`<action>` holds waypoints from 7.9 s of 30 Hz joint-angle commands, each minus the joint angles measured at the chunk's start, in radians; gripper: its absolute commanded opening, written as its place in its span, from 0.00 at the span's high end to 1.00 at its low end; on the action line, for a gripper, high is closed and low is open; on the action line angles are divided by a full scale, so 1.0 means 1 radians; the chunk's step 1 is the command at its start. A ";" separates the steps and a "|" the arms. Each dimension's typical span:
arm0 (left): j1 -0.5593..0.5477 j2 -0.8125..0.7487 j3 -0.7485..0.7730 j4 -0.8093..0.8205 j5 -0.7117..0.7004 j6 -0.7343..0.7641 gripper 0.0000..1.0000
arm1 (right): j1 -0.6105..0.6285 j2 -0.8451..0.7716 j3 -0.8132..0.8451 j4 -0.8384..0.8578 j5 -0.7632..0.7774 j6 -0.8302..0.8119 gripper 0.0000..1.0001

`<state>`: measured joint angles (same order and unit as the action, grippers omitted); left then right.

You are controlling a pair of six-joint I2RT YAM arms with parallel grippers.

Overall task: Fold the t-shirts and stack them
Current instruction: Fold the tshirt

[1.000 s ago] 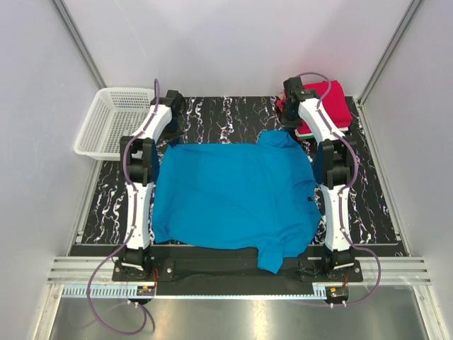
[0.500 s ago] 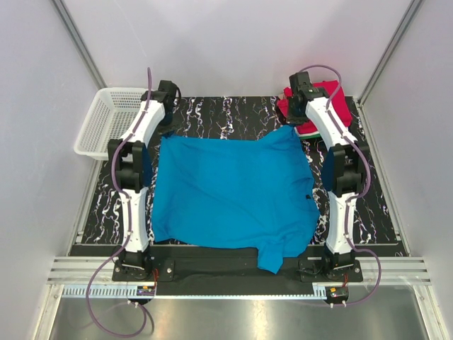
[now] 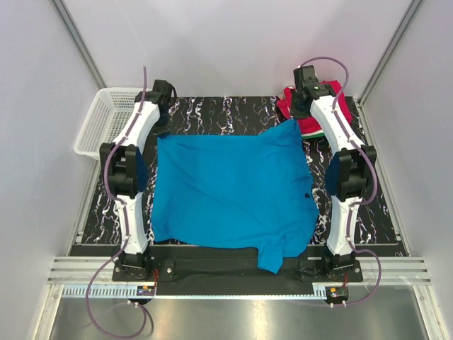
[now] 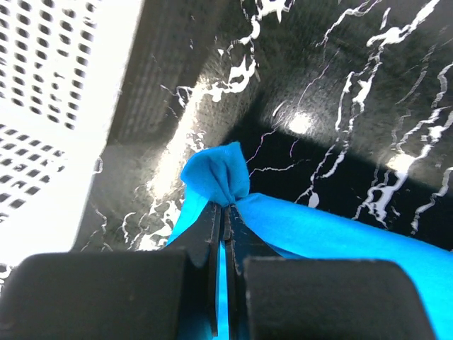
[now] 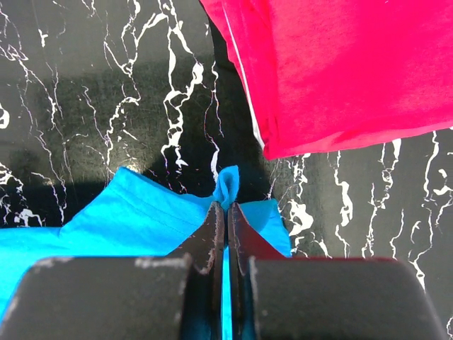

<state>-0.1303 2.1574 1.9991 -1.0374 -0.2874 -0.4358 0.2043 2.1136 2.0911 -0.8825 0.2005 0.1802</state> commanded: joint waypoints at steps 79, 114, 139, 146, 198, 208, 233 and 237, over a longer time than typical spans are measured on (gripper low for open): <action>-0.022 -0.395 -0.299 -0.153 0.010 0.025 1.00 | 0.101 -0.550 -0.379 -0.245 -0.026 0.116 1.00; -0.063 -0.469 -0.499 -0.216 0.019 0.020 1.00 | 0.103 -0.642 -0.582 -0.326 -0.099 0.160 1.00; -0.063 -0.409 -0.568 -0.214 0.004 0.009 1.00 | 0.103 -0.639 -0.750 -0.286 -0.115 0.174 1.00; -0.063 -0.373 -0.505 -0.216 -0.004 0.020 1.00 | 0.103 -0.590 -0.674 -0.269 -0.082 0.159 1.00; -0.052 -0.083 0.006 -0.222 -0.090 0.012 1.00 | 0.026 -0.187 -0.022 -0.254 0.048 0.117 1.00; -0.051 -0.168 -0.190 -0.214 -0.093 -0.003 1.00 | 0.027 -0.375 -0.285 -0.246 -0.033 0.148 1.00; -0.052 -0.202 -0.345 -0.245 -0.029 -0.014 1.00 | 0.050 -0.509 -0.578 -0.227 -0.171 0.208 1.00; -0.052 -0.208 -0.384 -0.231 -0.035 -0.014 1.00 | 0.053 -0.527 -0.646 -0.201 -0.185 0.226 1.00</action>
<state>-0.1883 2.0087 1.6360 -1.2800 -0.3267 -0.4446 0.2462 1.6440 1.4891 -1.1114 0.0429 0.3767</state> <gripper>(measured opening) 0.021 0.018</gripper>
